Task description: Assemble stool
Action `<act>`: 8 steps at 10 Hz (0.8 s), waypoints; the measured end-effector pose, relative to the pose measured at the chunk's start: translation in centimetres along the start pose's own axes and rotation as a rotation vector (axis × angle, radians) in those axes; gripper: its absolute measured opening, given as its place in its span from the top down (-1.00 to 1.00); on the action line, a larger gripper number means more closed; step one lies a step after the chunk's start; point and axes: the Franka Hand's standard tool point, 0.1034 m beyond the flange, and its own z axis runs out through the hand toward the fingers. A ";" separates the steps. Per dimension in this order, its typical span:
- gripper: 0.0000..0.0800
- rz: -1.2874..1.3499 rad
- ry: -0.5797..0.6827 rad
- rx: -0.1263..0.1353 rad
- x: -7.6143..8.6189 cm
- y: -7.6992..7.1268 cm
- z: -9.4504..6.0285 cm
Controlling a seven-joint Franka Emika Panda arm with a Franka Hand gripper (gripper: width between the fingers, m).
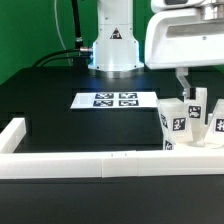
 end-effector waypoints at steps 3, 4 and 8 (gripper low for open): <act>-0.62 -0.351 -0.082 -0.026 0.9 -1.1 -0.6; -0.62 -0.398 -0.082 -0.034 0.9 -0.8 -0.5; -0.62 -0.544 -0.128 -0.057 0.3 -0.1 -0.2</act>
Offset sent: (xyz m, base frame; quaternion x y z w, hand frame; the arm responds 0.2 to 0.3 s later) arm 0.0000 0.0000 0.0000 0.0000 0.0000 -0.1938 0.9810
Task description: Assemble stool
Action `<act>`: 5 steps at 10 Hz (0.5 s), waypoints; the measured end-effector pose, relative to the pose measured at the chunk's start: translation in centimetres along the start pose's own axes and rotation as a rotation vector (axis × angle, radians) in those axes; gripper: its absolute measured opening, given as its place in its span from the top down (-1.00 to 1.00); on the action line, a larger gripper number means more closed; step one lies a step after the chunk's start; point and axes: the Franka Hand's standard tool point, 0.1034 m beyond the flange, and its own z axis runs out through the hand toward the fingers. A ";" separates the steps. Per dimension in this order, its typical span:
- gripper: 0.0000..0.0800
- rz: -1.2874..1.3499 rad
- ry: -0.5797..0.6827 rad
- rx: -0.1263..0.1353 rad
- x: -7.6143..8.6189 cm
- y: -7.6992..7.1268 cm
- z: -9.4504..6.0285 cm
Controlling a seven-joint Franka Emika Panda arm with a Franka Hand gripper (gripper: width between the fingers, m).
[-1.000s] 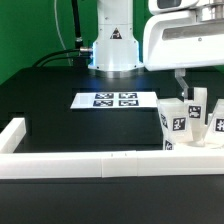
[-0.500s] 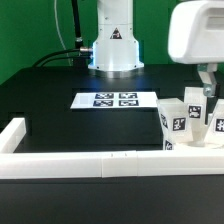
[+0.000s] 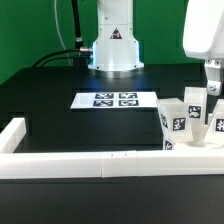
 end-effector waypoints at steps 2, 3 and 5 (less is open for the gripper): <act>-0.62 -0.009 -0.091 0.042 -0.8 -1.3 1.9; -0.62 0.011 -0.090 0.040 -0.7 -1.8 2.3; -0.62 0.035 -0.080 0.034 0.0 -2.9 3.2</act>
Offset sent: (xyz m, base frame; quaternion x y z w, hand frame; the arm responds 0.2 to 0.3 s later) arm -0.0090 0.0263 -0.0244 0.0020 0.0103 0.0215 0.9997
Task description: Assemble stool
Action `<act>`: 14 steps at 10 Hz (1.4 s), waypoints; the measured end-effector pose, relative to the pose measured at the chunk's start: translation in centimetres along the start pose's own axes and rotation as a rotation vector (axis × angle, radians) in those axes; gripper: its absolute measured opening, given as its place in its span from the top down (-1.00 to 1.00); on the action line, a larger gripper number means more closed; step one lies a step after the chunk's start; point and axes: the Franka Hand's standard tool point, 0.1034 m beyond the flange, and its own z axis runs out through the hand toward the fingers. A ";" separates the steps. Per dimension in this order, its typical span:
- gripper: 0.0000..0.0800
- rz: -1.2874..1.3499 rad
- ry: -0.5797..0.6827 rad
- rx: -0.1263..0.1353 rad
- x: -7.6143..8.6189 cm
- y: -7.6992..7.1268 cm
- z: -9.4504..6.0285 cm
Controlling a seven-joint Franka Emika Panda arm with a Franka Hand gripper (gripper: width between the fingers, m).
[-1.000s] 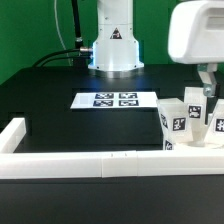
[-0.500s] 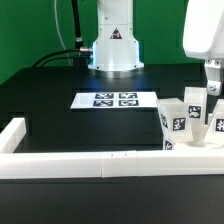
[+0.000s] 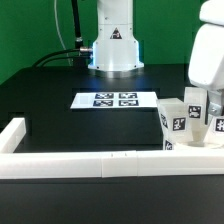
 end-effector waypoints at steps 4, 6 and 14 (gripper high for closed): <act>-0.12 0.042 0.005 -0.011 -0.2 0.5 0.2; -0.12 0.123 0.006 -0.010 -0.2 0.5 0.2; -0.12 1.089 -0.008 -0.042 -1.8 2.6 0.4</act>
Offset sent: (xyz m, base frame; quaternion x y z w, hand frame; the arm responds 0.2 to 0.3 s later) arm 0.0000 0.0000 0.0000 0.0000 0.0000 0.0000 1.0000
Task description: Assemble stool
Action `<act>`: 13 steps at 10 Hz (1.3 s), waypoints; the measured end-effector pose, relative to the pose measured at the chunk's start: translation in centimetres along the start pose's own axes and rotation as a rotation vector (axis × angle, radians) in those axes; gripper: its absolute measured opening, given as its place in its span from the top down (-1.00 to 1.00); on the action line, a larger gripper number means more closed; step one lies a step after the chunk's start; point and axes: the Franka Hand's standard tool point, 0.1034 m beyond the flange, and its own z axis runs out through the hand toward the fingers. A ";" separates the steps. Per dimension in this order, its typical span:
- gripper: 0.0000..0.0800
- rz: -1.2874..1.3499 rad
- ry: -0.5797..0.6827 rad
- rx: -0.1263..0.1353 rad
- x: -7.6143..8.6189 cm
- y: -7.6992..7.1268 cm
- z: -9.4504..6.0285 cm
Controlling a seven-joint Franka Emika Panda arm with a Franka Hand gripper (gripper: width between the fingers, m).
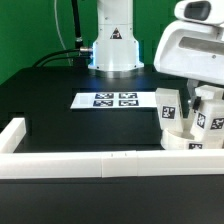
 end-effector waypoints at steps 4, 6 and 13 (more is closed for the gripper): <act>-0.12 0.492 0.015 0.040 1.8 2.0 0.3; -0.12 0.506 0.025 0.037 1.8 2.1 0.3; -0.62 0.476 0.006 0.124 2.3 4.5 -3.8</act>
Offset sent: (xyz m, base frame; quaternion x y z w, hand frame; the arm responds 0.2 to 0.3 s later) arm -0.0010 -0.0153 -0.0010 0.0299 0.0281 0.1750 0.9837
